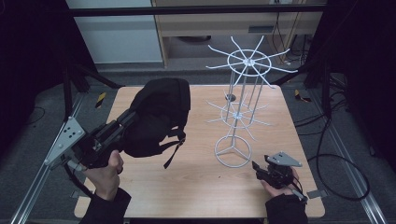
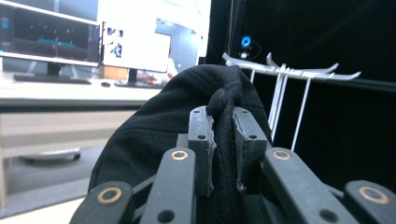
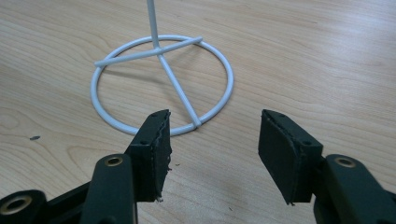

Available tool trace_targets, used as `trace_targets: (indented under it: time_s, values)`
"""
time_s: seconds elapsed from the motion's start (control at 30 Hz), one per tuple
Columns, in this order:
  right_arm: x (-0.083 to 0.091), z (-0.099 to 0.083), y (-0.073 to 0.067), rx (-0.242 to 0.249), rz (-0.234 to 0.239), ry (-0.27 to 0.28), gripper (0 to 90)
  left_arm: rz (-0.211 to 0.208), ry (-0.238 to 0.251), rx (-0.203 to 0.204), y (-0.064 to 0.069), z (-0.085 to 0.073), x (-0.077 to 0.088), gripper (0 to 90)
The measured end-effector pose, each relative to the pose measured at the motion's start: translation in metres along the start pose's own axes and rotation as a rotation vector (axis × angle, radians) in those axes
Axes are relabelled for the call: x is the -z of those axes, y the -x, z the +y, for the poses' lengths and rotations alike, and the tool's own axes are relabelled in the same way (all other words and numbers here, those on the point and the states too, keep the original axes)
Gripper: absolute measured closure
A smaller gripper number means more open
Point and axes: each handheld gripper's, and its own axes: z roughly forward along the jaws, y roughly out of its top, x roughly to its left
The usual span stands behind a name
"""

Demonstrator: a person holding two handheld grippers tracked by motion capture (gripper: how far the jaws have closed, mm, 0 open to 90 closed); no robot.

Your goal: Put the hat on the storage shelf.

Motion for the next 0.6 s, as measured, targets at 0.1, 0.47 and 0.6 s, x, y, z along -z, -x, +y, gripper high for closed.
trace_targets:
  time_s: [0.1,0.47,0.6]
  values:
    - [0.000,0.000,0.000,0.003,0.001,-0.001,44.0,-0.016,0.032,0.000,0.005,0.009,-0.003,78.8]
    - [0.000,0.000,0.001,0.004,0.001,-0.002,44.0,-0.053,0.100,0.000,0.019,0.028,-0.014,78.8]
    - [-0.001,0.000,0.000,0.006,0.000,-0.002,44.0,-0.066,0.112,-0.004,0.025,0.033,-0.021,78.8]
